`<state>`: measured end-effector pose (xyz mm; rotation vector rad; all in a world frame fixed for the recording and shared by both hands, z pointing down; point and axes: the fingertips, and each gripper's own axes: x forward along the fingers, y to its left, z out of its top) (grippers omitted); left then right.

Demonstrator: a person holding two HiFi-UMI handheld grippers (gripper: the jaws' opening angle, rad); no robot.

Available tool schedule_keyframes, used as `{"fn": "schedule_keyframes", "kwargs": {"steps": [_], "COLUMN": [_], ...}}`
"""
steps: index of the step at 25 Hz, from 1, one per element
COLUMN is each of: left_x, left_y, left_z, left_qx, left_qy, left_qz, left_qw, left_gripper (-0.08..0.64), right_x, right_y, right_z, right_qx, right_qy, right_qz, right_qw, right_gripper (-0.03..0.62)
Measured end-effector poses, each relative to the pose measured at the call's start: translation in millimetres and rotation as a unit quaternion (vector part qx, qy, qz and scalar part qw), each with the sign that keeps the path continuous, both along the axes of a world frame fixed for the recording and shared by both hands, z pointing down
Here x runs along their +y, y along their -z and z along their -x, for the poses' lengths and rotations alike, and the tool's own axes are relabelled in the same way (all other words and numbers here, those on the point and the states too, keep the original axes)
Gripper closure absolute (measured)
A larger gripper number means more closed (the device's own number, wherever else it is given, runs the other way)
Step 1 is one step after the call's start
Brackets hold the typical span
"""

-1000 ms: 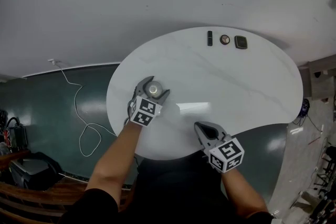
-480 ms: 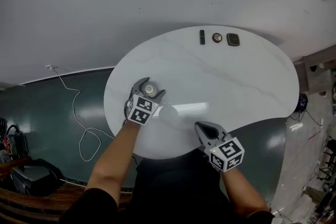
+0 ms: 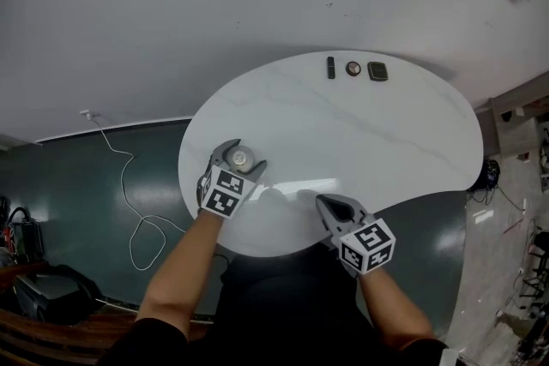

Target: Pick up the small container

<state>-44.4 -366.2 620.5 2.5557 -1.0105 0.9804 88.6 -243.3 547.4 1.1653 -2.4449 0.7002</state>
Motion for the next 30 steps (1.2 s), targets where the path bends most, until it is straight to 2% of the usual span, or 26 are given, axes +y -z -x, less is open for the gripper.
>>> {"fn": "schedule_keyframes", "kwargs": {"steps": [8,19,25,30], "left_x": [38,85,102,122], "left_y": [47,130,158,166], "left_z": [21,39,44,48], "left_qx": [0.006,0.028,0.040,0.034], "left_qy": [-0.022,-0.040,-0.042,-0.066], "left_qz": [-0.001,-0.034,-0.045,-0.042], "left_qw": [0.9997,0.9982,0.9973,0.9964], "left_gripper": [0.216,0.216,0.216,0.216], "right_x": [-5,5,15,23], "right_y": [39,74,87,95], "right_z": [21,51,58,65], "right_qx": [-0.021,-0.030,-0.032,-0.032], "right_qy": [-0.015,0.000,0.004,0.002], "right_qz": [-0.042,-0.093,-0.104,-0.116], "right_qw": [0.999,0.995,0.994,0.993], "right_gripper": [0.597,0.597,0.597,0.597]}}
